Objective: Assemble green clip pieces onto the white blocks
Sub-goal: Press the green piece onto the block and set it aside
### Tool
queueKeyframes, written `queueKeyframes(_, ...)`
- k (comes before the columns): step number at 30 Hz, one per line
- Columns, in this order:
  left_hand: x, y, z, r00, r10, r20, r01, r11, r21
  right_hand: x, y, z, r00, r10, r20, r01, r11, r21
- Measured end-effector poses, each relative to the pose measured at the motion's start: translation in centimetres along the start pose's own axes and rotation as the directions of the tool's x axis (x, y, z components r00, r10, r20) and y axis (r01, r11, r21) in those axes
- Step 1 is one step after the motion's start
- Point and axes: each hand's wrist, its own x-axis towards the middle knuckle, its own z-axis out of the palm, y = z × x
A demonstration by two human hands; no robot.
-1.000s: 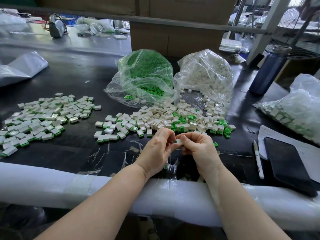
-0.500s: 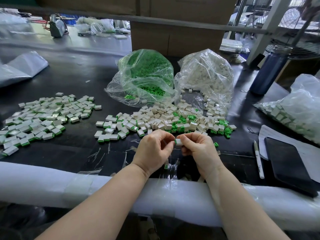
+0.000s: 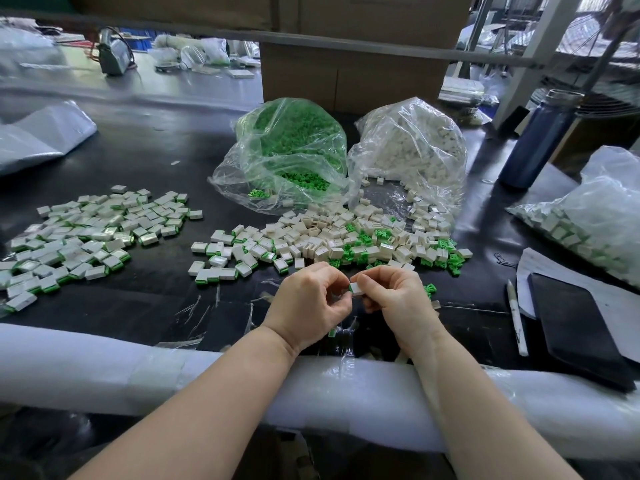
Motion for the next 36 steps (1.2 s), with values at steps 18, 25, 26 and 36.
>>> queueKeyframes(18, 0.03, 0.63, -0.20, 0.998, 0.008, -0.062, -0.004, 0.998, 0.068, -0.03, -0.30, 0.27, 1.000, -0.003, -0.004, 0.003, 0.999, 0.037)
queueKeyframes(25, 0.19, 0.27, -0.02, 0.999, -0.006, -0.033, 0.005, 0.999, -0.034, -0.03, -0.32, 0.16, 1.000, 0.021, 0.012, -0.021, 0.996, 0.082)
queueKeyframes(26, 0.20, 0.24, 0.01, 1.000, -0.012, -0.029, 0.011, 0.999, -0.040, -0.02, -0.31, 0.12, 1.000, 0.023, 0.014, -0.024, 0.996, 0.086)
queueKeyframes(36, 0.15, -0.02, 0.12, 1.000, -0.021, 0.006, 0.021, 0.999, -0.032, 0.08, -0.16, -0.02, 0.999, 0.019, 0.047, -0.021, 0.998, 0.058)
